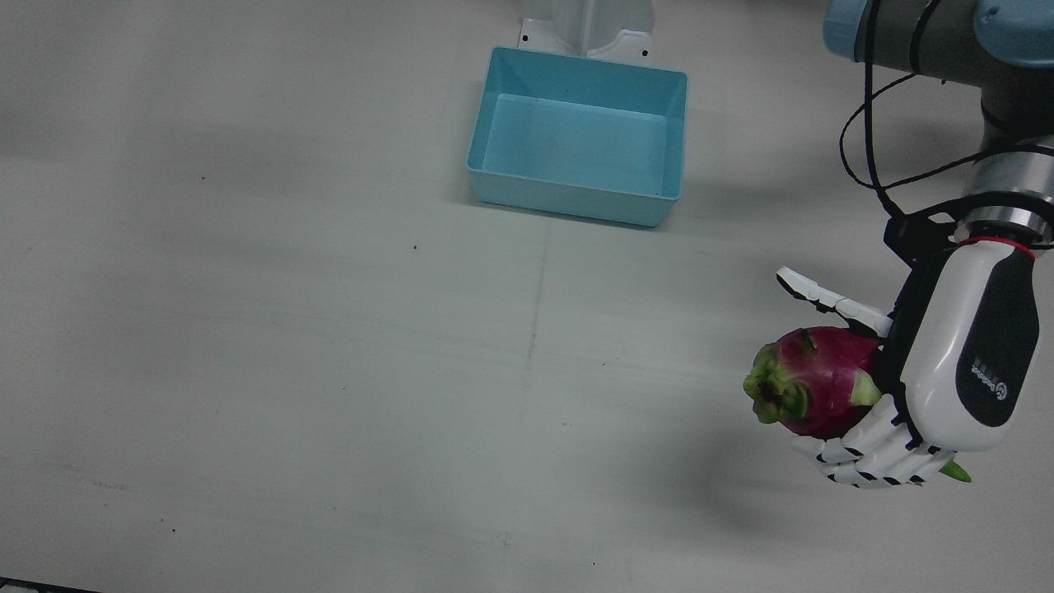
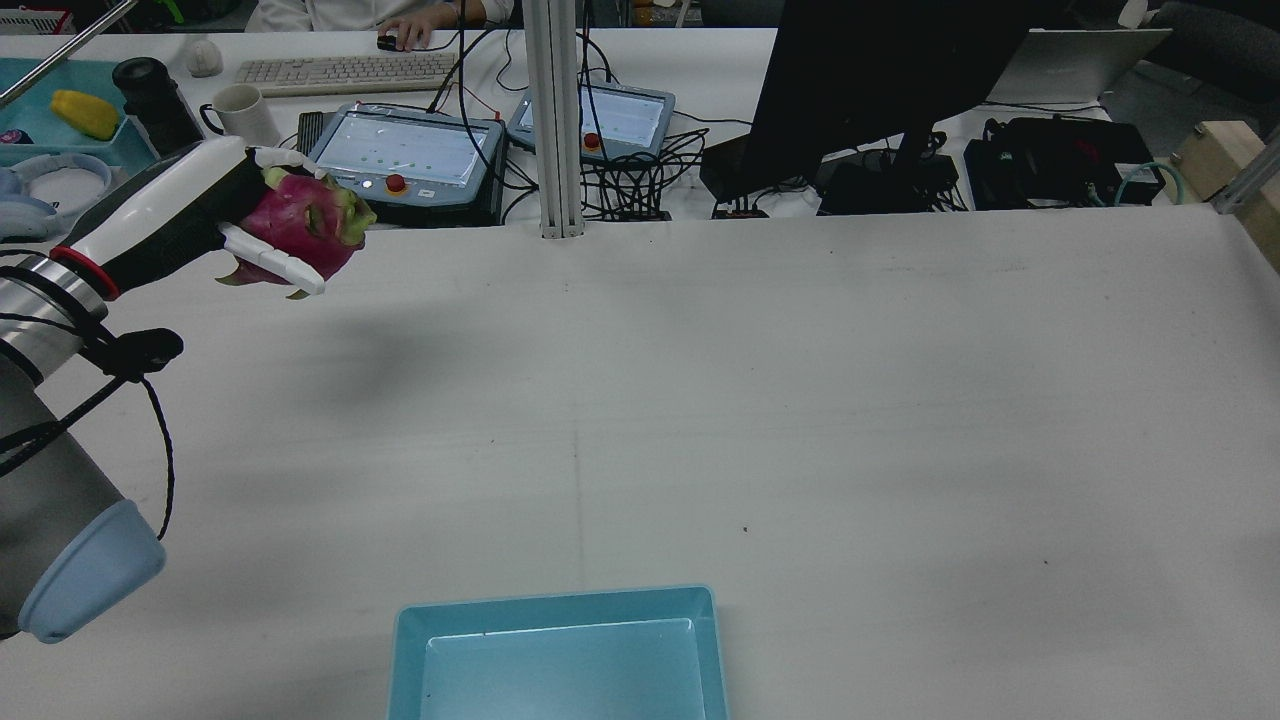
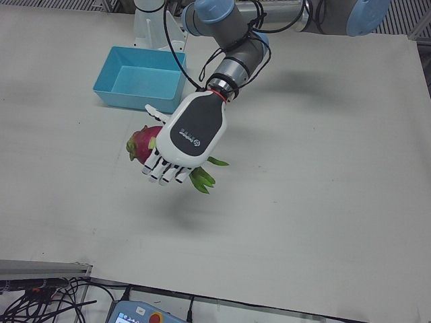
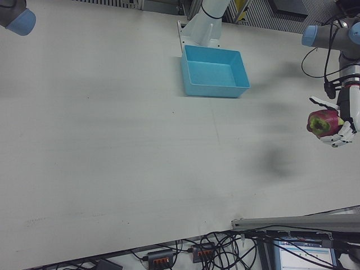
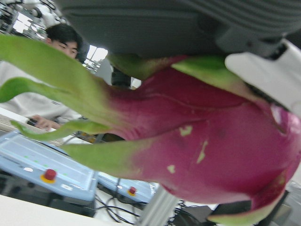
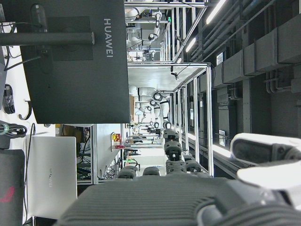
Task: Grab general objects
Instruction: 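Lift the dragon fruit off the table with the left hand, then carry the dragon fruit with the left hand over the light-blue tray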
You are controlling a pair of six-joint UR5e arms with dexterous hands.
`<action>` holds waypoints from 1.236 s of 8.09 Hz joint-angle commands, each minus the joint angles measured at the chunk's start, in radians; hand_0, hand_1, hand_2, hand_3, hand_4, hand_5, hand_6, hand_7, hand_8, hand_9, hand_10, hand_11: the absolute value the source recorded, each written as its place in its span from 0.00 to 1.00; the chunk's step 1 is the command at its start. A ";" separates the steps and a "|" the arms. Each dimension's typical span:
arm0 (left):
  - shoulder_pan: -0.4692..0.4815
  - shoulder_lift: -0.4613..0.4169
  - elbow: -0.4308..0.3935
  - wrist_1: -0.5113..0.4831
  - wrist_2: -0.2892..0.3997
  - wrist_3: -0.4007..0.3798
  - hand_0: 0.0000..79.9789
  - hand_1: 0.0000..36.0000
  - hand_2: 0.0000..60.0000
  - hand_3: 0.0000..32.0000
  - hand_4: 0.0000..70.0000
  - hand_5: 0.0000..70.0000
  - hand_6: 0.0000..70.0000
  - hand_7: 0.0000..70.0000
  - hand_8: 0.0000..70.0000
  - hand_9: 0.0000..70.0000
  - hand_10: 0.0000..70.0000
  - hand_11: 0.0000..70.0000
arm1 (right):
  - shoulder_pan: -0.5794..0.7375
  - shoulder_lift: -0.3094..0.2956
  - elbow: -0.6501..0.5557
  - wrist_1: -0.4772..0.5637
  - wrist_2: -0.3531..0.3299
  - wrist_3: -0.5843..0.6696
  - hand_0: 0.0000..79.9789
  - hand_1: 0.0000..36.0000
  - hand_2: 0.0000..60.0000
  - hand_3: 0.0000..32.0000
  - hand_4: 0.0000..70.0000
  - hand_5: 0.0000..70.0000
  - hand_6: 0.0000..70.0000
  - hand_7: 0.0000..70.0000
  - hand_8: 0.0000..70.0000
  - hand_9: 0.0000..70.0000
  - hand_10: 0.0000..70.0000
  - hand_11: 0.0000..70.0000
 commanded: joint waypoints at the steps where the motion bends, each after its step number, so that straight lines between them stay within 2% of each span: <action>1: -0.016 0.012 0.009 -0.271 0.244 -0.042 0.40 0.91 1.00 0.00 0.38 1.00 0.51 0.70 0.48 0.68 0.74 1.00 | 0.000 0.000 0.000 0.000 0.000 0.000 0.00 0.00 0.00 0.00 0.00 0.00 0.00 0.00 0.00 0.00 0.00 0.00; 2: -0.011 0.013 0.008 -0.334 0.271 -0.048 0.43 0.90 1.00 0.00 0.41 1.00 0.54 0.74 0.51 0.71 0.77 1.00 | 0.000 0.000 0.000 0.000 0.000 0.000 0.00 0.00 0.00 0.00 0.00 0.00 0.00 0.00 0.00 0.00 0.00 0.00; 4: 0.037 0.027 0.009 -0.490 0.303 -0.190 0.49 0.88 1.00 0.00 0.44 1.00 0.60 0.79 0.58 0.80 0.82 1.00 | 0.000 0.000 0.000 0.000 0.000 0.000 0.00 0.00 0.00 0.00 0.00 0.00 0.00 0.00 0.00 0.00 0.00 0.00; 5: 0.041 0.069 0.008 -0.597 0.373 -0.243 0.50 0.91 1.00 0.00 0.45 1.00 0.63 0.82 0.61 0.83 0.83 1.00 | 0.000 0.000 0.000 0.000 0.000 0.002 0.00 0.00 0.00 0.00 0.00 0.00 0.00 0.00 0.00 0.00 0.00 0.00; 6: 0.082 0.152 0.008 -0.720 0.386 -0.278 0.54 0.96 1.00 0.00 0.48 1.00 0.67 0.85 0.65 0.87 0.85 1.00 | 0.000 0.000 0.000 0.000 0.000 0.000 0.00 0.00 0.00 0.00 0.00 0.00 0.00 0.00 0.00 0.00 0.00 0.00; 8: 0.208 0.170 0.009 -0.790 0.387 -0.301 0.58 1.00 1.00 0.00 0.53 1.00 0.75 0.91 0.74 0.99 0.91 1.00 | 0.000 0.000 0.000 0.000 0.000 0.000 0.00 0.00 0.00 0.00 0.00 0.00 0.00 0.00 0.00 0.00 0.00 0.00; 10: 0.276 0.168 0.006 -0.822 0.389 -0.301 0.60 1.00 1.00 0.00 0.55 1.00 0.78 0.93 0.76 1.00 0.91 1.00 | 0.000 0.000 0.000 0.000 0.000 0.000 0.00 0.00 0.00 0.00 0.00 0.00 0.00 0.00 0.00 0.00 0.00 0.00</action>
